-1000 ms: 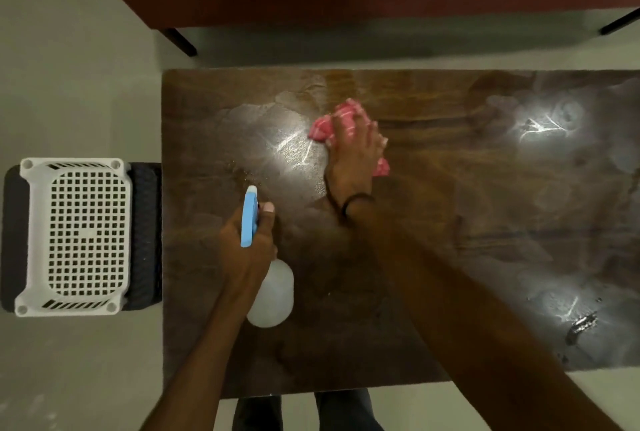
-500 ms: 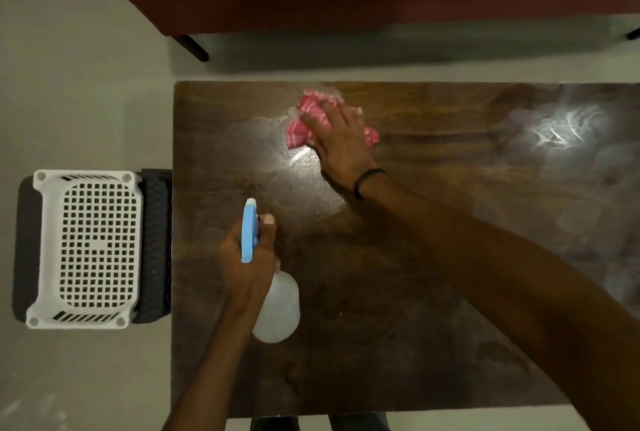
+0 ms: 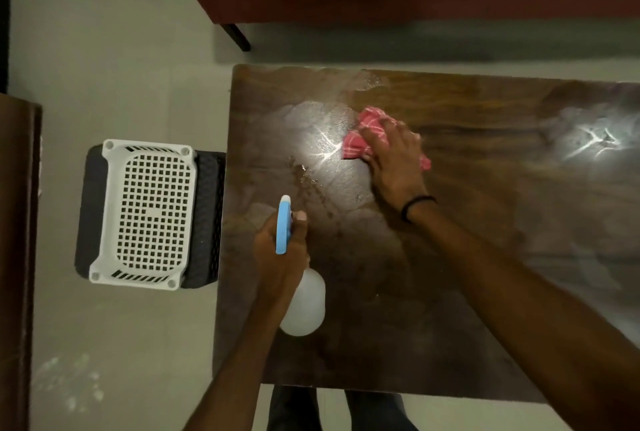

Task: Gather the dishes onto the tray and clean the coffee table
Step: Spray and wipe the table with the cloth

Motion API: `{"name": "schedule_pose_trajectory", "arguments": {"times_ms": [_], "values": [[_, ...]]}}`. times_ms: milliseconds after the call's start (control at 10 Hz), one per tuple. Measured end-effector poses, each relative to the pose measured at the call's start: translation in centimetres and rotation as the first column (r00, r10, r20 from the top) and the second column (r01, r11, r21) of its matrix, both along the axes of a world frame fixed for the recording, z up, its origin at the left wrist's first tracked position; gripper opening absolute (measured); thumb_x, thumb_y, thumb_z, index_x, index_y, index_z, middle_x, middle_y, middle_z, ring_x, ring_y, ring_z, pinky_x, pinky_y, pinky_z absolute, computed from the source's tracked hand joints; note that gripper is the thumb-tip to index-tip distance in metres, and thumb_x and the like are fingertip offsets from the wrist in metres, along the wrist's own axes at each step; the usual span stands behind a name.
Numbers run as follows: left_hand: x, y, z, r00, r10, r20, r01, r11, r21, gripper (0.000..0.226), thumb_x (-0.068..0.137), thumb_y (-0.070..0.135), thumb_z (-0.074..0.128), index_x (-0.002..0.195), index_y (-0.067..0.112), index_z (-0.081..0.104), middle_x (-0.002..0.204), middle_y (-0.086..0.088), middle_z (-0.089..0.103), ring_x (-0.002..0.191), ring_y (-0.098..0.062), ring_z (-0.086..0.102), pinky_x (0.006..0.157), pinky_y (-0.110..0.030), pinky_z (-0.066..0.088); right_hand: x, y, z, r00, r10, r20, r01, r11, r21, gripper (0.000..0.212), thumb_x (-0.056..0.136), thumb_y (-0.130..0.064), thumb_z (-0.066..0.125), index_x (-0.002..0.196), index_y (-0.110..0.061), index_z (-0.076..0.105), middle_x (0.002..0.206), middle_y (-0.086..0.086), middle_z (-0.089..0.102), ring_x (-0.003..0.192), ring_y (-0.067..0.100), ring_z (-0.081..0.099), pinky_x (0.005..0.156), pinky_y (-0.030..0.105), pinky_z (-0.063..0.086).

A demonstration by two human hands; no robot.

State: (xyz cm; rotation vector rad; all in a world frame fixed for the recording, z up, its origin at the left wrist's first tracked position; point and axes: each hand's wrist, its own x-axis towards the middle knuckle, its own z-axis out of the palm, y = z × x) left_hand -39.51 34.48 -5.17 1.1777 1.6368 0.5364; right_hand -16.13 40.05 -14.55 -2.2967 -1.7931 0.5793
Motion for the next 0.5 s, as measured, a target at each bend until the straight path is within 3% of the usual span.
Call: {"name": "schedule_pose_trajectory", "arguments": {"times_ms": [100,200,300,400,500], "values": [[-0.9,-0.3,0.2,0.995,-0.026,-0.101,0.034,0.996,0.083,0.031,0.098,0.037,0.059,0.084,0.009,0.062,0.066,-0.006,0.063,0.061,-0.02,0.065,0.058,-0.032,0.055,1.0,-4.5,-1.1,0.976,-0.217,0.001,0.217,0.976,-0.012,0.048,0.1,-0.031,0.05,0.148,-0.029,0.043,0.159,0.012,0.029,0.147,0.041,0.02,0.118,0.064,0.012],[-1.3,-1.0,-0.3,0.987,0.026,-0.159,-0.013,0.997,0.081,0.031,0.093,0.045,0.061,0.072,0.022,0.055,0.056,0.008,0.054,0.05,-0.008,0.059,0.053,-0.018,0.048,1.5,-6.9,-1.3,0.957,-0.29,0.032,0.29,0.957,-0.025,0.047,0.101,-0.031,0.05,0.147,-0.026,0.044,0.158,0.015,0.029,0.146,0.042,0.02,0.118,0.064,0.012],[-2.2,-1.7,-1.5,0.998,0.014,-0.057,-0.019,0.997,-0.074,0.034,0.092,0.052,0.059,0.072,0.024,0.057,0.063,-0.001,0.06,0.061,-0.03,0.064,0.06,-0.043,0.057,0.5,-6.7,-2.0,0.948,-0.316,0.037,0.317,0.948,-0.015,0.047,0.101,-0.031,0.05,0.147,-0.026,0.043,0.158,0.016,0.03,0.145,0.043,0.022,0.118,0.064,0.013],[-2.6,-2.6,-1.4,1.0,0.028,-0.008,-0.028,0.992,-0.125,0.032,0.087,0.054,0.059,0.071,0.026,0.059,0.064,0.0,0.061,0.065,-0.036,0.064,0.064,-0.055,0.057,0.0,-6.8,-1.8,0.94,-0.336,0.058,0.336,0.942,0.001,0.048,0.1,-0.032,0.049,0.147,-0.027,0.042,0.156,0.016,0.031,0.143,0.044,0.025,0.116,0.064,0.017],[-2.8,-3.6,-1.4,1.0,0.007,-0.006,-0.007,0.996,-0.093,0.035,0.086,0.056,0.058,0.072,0.024,0.06,0.065,-0.003,0.063,0.067,-0.037,0.065,0.064,-0.054,0.057,-0.2,-6.8,-2.1,0.934,-0.352,0.062,0.353,0.936,0.002,0.048,0.101,-0.033,0.048,0.148,-0.028,0.041,0.157,0.015,0.03,0.144,0.043,0.023,0.116,0.065,0.016]]}}
